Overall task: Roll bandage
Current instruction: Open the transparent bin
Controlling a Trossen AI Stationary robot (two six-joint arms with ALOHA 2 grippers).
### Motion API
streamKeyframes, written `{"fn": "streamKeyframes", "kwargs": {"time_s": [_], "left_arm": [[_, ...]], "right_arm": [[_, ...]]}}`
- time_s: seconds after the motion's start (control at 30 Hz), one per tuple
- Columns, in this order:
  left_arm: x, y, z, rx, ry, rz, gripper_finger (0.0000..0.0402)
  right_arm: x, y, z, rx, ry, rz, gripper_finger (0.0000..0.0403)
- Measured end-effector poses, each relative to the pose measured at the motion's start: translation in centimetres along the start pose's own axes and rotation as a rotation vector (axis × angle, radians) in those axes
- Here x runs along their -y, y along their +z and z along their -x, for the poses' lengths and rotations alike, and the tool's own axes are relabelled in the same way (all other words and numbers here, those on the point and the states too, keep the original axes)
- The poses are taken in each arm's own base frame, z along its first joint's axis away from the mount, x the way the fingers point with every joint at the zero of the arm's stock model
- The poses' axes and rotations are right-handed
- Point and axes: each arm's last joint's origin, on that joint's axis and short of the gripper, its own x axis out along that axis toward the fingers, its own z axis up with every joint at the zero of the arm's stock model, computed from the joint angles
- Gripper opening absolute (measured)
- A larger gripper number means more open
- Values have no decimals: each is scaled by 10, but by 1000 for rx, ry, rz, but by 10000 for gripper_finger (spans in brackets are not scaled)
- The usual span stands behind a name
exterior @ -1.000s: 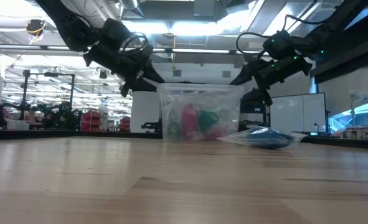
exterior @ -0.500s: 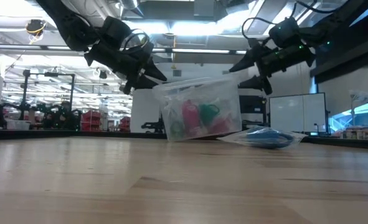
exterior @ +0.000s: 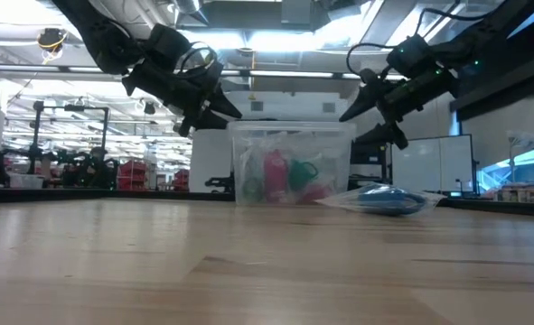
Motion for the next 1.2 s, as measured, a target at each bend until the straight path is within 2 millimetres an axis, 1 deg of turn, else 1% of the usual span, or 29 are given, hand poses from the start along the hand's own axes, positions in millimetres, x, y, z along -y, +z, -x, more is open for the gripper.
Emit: {"fn": "streamKeyframes", "kwargs": {"time_s": [0.27, 0.7, 1.0, 1.13, 1.2], "left_arm": [[-1, -3, 0, -31, 14, -11, 169], [-2, -4, 0, -40, 20, -31, 169], [-2, -4, 0, -40, 20, -29, 169], [-1, -4, 0, -41, 20, -28, 169], [-1, -4, 0, -43, 20, -29, 169]], "right_arm": [[-5, 1, 5, 0, 35, -13, 300], [-8, 2, 7, -21, 91, -49, 300], [-18, 7, 18, 35, 122, -28, 300], [-20, 10, 19, 61, 140, -11, 300], [-25, 12, 18, 95, 167, 17, 300]]}}
